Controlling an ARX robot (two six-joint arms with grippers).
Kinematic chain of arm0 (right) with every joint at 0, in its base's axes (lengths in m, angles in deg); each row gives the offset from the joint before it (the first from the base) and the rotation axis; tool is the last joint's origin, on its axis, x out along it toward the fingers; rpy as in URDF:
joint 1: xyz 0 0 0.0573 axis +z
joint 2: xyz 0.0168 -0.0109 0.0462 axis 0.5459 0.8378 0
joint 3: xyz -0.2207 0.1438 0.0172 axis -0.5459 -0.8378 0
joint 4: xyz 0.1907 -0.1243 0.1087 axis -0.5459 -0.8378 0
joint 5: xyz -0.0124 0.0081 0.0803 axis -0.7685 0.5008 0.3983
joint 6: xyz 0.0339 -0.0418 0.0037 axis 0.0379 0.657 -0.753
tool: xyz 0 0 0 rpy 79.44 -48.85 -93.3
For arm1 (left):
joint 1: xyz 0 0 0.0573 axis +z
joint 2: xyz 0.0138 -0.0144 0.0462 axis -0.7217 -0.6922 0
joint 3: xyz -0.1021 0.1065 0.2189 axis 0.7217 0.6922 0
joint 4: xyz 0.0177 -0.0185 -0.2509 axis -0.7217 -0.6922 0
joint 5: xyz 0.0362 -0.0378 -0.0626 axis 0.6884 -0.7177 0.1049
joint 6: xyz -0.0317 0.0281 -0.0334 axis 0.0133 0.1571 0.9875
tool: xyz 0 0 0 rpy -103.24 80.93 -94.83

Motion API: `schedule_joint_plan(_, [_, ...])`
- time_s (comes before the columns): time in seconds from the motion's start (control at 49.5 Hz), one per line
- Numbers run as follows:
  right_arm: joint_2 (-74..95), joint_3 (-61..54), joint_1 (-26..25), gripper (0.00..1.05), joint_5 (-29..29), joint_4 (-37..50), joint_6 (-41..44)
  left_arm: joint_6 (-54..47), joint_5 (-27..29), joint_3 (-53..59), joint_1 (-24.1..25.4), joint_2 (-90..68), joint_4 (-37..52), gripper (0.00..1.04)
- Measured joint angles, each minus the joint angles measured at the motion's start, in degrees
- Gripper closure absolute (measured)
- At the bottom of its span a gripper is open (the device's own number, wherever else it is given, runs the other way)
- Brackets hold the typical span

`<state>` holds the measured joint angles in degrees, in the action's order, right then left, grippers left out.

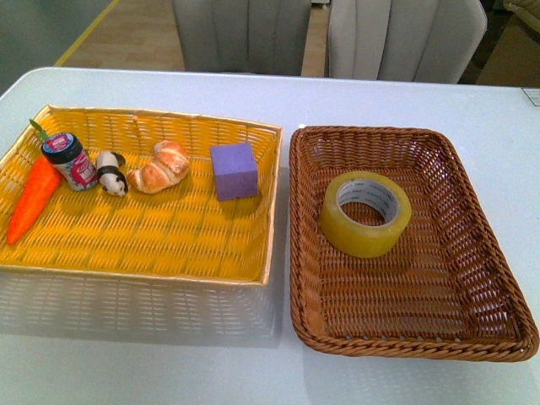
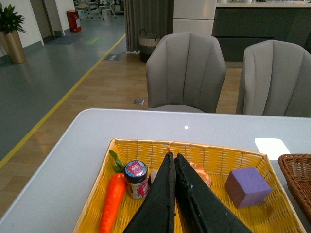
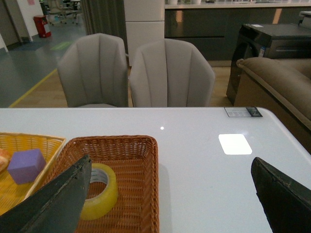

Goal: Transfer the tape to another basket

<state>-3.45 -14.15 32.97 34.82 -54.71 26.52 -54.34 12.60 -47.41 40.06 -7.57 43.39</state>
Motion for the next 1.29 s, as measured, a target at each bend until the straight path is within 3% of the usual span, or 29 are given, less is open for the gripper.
schedule_joint_plan(0.162, [0.0,0.0,0.0,0.09,0.02,0.0,0.0,-0.07,-4.9,2.47,3.74,8.72,-6.36,1.03])
schedule_joint_plan(0.283, [0.0,0.0,0.0,0.09,0.0,0.0,0.0,-0.02,-5.25,3.34,5.88,13.88,-10.51,1.03])
schedule_joint_plan(0.828, [0.0,0.0,0.0,0.09,0.0,0.0,0.0,-0.04,-5.79,4.68,5.92,39.5,-33.38,1.03])
schedule_joint_plan(1.293, [0.0,0.0,0.0,0.09,0.0,0.0,0.0,-0.07,-5.79,4.68,5.92,49.62,-43.3,1.03])
